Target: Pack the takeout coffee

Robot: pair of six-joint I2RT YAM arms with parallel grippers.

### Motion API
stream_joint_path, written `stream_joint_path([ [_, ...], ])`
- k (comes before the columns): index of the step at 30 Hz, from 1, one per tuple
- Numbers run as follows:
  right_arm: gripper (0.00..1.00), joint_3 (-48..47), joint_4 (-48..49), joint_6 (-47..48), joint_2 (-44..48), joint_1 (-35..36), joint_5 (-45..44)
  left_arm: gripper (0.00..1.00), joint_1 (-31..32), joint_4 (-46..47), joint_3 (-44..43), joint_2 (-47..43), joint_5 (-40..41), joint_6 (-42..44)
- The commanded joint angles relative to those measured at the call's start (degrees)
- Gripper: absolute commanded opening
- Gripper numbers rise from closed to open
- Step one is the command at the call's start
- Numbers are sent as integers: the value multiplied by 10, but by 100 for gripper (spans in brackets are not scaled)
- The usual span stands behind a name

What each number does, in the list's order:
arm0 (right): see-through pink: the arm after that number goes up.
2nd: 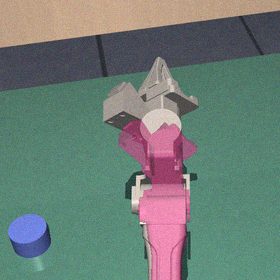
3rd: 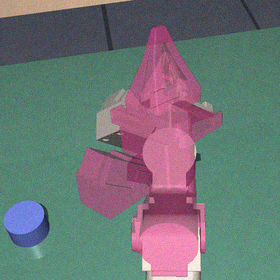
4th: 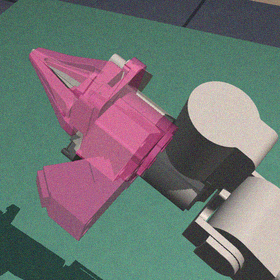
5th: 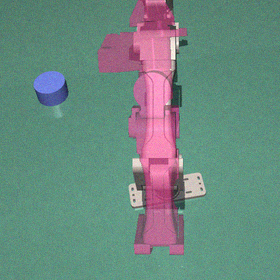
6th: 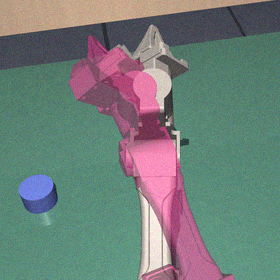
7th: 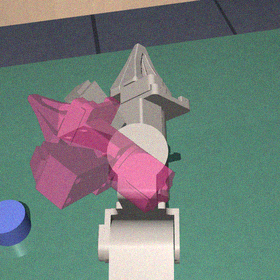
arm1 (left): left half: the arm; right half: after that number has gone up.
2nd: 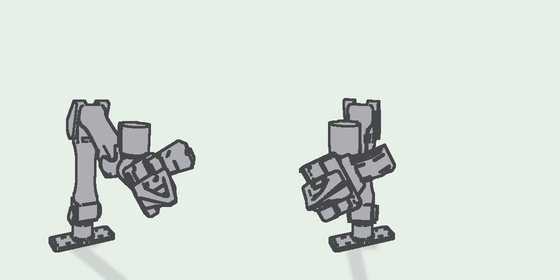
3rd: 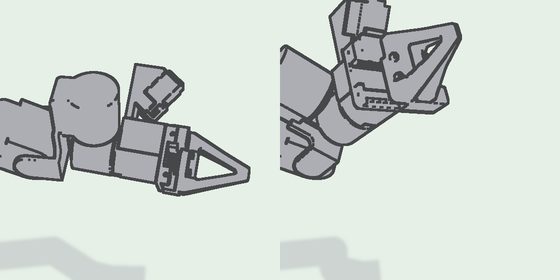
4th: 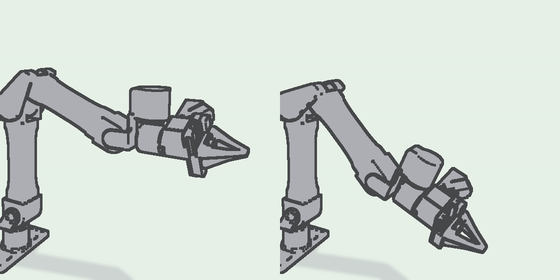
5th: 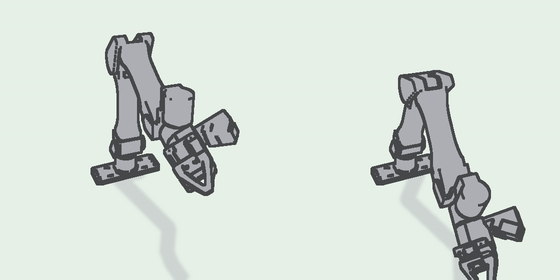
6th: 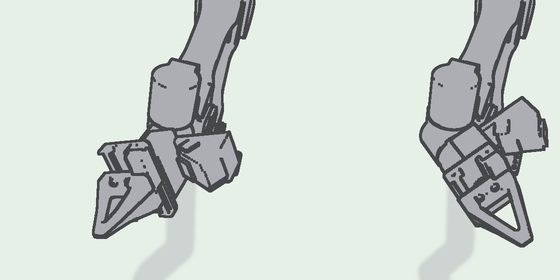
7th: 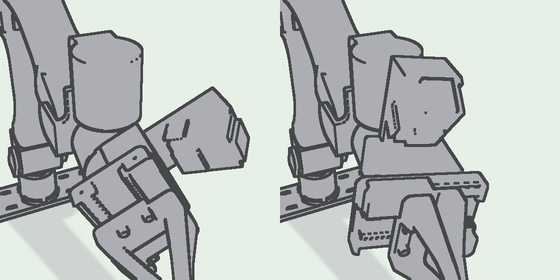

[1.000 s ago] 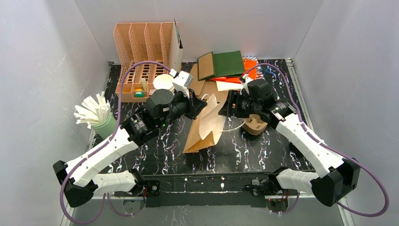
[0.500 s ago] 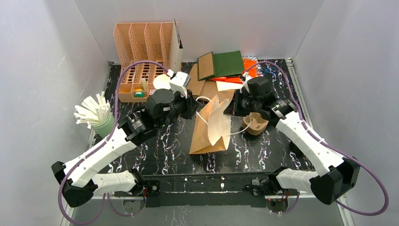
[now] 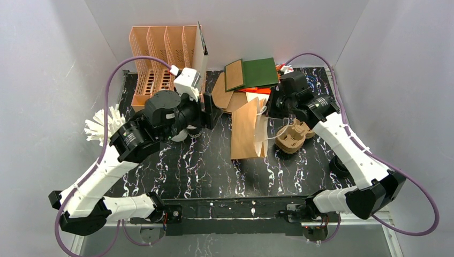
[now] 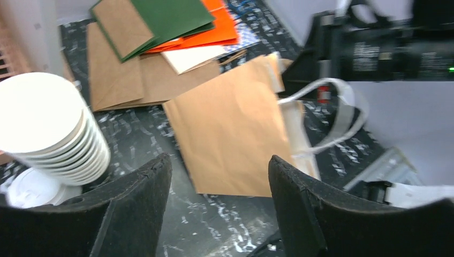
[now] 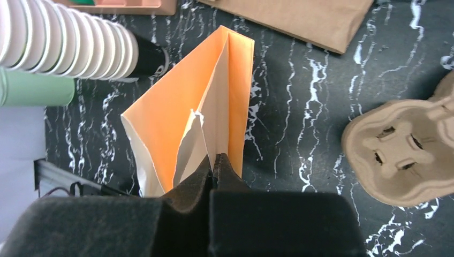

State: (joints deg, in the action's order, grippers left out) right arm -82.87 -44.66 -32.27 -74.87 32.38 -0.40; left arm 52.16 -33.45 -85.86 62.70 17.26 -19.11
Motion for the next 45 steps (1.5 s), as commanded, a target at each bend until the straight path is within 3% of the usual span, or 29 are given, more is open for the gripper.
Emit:
stream_joint_path([
  [1,1,-41,-21,-26,-13,1,-82,63,-2,0,-67,20,-123,-42],
  [5,1,-49,-17,-50,-21,1,-109,51,-1,57,-92,62,-244,-97],
  [8,1,-51,-15,-69,-24,1,-125,47,20,113,-75,97,-281,-131],
  [15,1,-46,-1,-86,-21,1,-126,42,116,140,-84,161,-204,-113],
  [21,1,-36,15,-88,-12,1,-118,20,137,174,-76,191,-202,-117],
  [25,1,-31,20,-89,-8,1,-112,5,138,174,-40,177,-98,-92],
  [29,1,-27,22,-87,-5,1,-106,4,137,204,2,167,21,-52],
  [37,1,-24,22,-84,1,1,-105,7,130,175,-24,213,102,-4],
  [45,1,-17,21,-80,5,1,-100,24,129,132,-37,220,182,48],
])
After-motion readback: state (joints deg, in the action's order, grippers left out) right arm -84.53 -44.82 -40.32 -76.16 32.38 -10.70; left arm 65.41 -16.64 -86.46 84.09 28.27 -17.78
